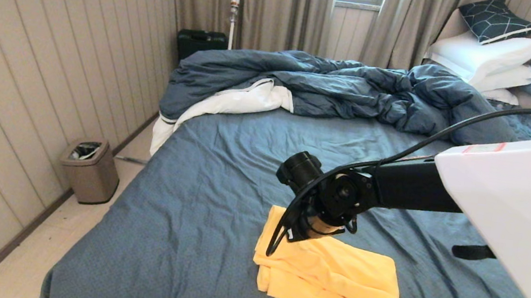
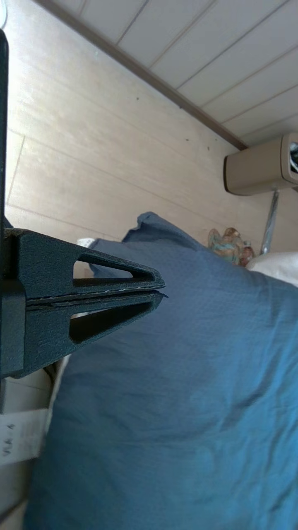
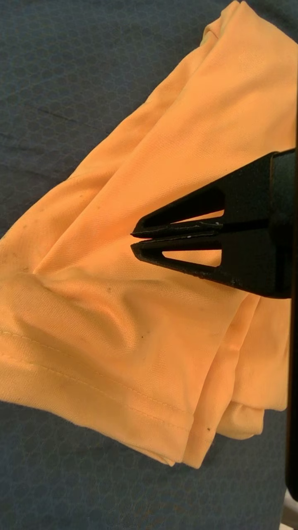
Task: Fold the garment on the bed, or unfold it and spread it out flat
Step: Unford the yellow T-shirt
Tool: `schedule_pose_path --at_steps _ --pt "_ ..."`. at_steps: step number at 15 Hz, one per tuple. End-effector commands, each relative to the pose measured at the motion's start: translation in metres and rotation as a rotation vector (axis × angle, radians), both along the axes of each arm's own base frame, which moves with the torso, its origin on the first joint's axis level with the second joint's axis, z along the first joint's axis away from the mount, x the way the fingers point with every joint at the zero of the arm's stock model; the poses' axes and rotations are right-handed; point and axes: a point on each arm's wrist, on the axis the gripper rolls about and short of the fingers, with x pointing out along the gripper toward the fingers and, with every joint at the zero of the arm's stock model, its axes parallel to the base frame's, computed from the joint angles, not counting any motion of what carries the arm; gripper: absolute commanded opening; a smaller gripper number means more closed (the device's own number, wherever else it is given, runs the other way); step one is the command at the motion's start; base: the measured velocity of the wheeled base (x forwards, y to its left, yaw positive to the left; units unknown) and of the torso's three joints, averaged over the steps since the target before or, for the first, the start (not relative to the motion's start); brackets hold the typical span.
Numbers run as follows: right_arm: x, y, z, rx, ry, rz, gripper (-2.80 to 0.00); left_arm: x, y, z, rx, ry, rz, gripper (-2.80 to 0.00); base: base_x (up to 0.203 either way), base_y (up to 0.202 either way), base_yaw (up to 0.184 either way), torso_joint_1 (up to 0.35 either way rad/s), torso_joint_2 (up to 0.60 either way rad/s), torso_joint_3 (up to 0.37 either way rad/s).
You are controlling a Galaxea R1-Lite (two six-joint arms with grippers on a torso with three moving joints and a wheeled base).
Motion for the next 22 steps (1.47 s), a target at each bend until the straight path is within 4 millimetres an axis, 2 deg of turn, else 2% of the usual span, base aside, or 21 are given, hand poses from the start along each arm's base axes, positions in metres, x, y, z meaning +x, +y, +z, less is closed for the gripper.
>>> schedule_pose_path --at_steps 1,2,3,5,8,10,14,16,18,22 --pt "-0.001 -0.001 -0.002 -0.006 0.007 -0.003 -2.80 0.001 0.000 0.006 -0.016 -0.062 0.009 -2.80 0.000 0.000 0.000 0.000 0.00 0.000" --pt "-0.001 -0.001 -0.003 -0.010 0.011 -0.004 -2.80 0.003 0.000 0.018 -0.035 -0.185 0.017 -2.80 0.000 0.000 0.000 0.000 0.00 0.000" --pt "-0.001 0.000 -0.005 -0.009 0.010 -0.001 -2.80 0.007 0.000 0.021 -0.026 -0.248 0.013 -2.80 0.000 0.000 0.000 0.000 0.00 0.000" --pt "-0.001 0.001 -0.006 -0.004 0.006 0.002 -2.80 0.017 -0.001 -0.002 0.003 -0.207 -0.048 -2.80 0.000 0.000 0.000 0.000 0.00 0.000" --pt "-0.001 0.004 -0.006 -0.002 0.002 0.008 -2.80 0.019 -0.001 -0.002 0.017 -0.219 -0.074 -2.80 0.000 0.000 0.000 0.000 0.00 0.000" --pt "-0.005 0.011 -0.012 -0.014 0.015 0.027 -2.80 0.019 -0.001 -0.003 0.012 -0.217 -0.074 -2.80 0.000 0.000 0.000 0.000 0.00 0.000" --pt "-0.030 0.028 -0.022 -0.044 0.055 0.096 -2.80 0.019 -0.001 -0.003 0.005 -0.222 -0.070 -2.80 0.000 0.000 0.000 0.000 0.00 0.000" --pt "-0.037 0.027 -0.025 -0.059 0.072 0.106 -2.80 0.019 -0.001 -0.003 0.005 -0.222 -0.071 -2.80 0.000 0.000 0.000 0.000 0.00 0.000" --pt "-0.049 0.027 -0.023 -0.061 0.081 0.118 -2.80 0.019 -0.001 -0.002 0.005 -0.220 -0.071 -2.80 0.000 0.000 0.000 0.000 0.00 0.000" --pt "-0.053 0.021 -0.002 -0.028 0.038 0.111 -2.80 0.018 -0.001 -0.003 0.004 -0.211 -0.073 -2.80 0.000 0.000 0.000 0.000 0.00 0.000"
